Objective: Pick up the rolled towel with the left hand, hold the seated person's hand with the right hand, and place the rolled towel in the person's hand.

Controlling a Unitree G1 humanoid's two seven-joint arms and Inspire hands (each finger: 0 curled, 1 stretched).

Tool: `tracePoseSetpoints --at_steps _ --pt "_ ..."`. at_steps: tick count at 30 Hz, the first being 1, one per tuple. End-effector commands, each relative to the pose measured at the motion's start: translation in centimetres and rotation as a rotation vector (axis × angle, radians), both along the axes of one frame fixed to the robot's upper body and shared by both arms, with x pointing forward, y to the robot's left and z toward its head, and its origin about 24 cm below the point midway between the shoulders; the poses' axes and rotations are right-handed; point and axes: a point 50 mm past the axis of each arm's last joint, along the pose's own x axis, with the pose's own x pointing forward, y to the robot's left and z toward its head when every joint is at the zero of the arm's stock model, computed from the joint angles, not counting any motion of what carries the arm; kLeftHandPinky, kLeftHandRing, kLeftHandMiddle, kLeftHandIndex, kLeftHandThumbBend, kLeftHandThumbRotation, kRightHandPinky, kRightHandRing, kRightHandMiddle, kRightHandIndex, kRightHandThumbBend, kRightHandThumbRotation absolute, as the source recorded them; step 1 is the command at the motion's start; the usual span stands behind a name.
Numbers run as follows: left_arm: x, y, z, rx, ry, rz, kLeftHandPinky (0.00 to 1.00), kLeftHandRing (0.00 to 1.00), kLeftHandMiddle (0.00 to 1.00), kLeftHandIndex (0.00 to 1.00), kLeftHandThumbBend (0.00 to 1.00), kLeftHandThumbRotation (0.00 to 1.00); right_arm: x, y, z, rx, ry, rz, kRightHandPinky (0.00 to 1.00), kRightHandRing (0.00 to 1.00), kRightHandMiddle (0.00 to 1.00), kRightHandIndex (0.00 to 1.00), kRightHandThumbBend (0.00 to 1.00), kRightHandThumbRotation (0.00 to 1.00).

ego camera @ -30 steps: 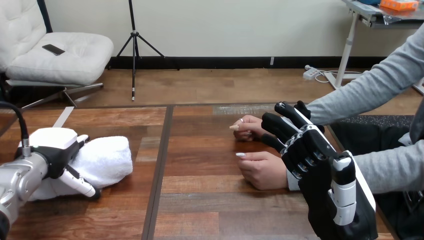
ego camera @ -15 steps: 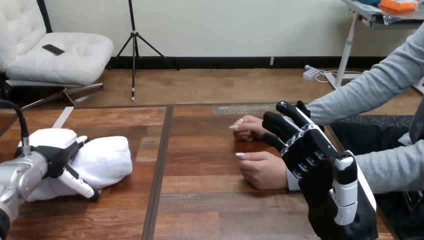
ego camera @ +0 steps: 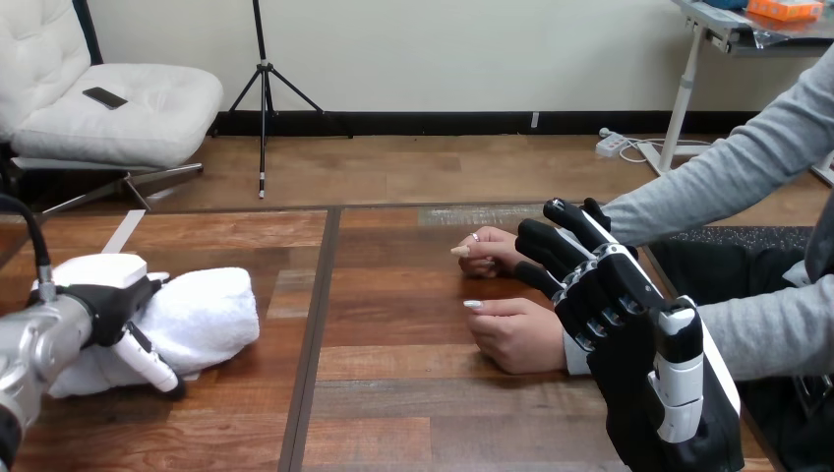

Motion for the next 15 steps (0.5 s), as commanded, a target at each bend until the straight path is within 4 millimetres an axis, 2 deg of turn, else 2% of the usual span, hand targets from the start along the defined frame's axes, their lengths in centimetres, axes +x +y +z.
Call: tracePoseSetpoints --at_steps 1,11,15 --pt "1.33 -0.26 1.61 -0.033 -0.018 0.049 0.77 0.91 0.92 0.9 1.0 0.23 0.57 0.08 1.72 0.005 -0.094 0.006 0.88 0.9 0.87 0.89 0.81 0.94" --pt "1.52 -0.54 1.59 -0.069 0.06 0.087 0.76 0.87 0.89 0.87 0.91 0.17 0.57 0.07 1.87 0.007 -0.093 0.006 0.89 0.9 0.87 0.88 0.82 0.93" --pt "1.53 -0.55 1.5 -0.073 0.074 0.105 0.67 0.76 0.81 0.84 0.87 0.13 0.57 0.06 1.89 0.007 -0.097 0.006 0.88 0.9 0.87 0.88 0.81 0.92"
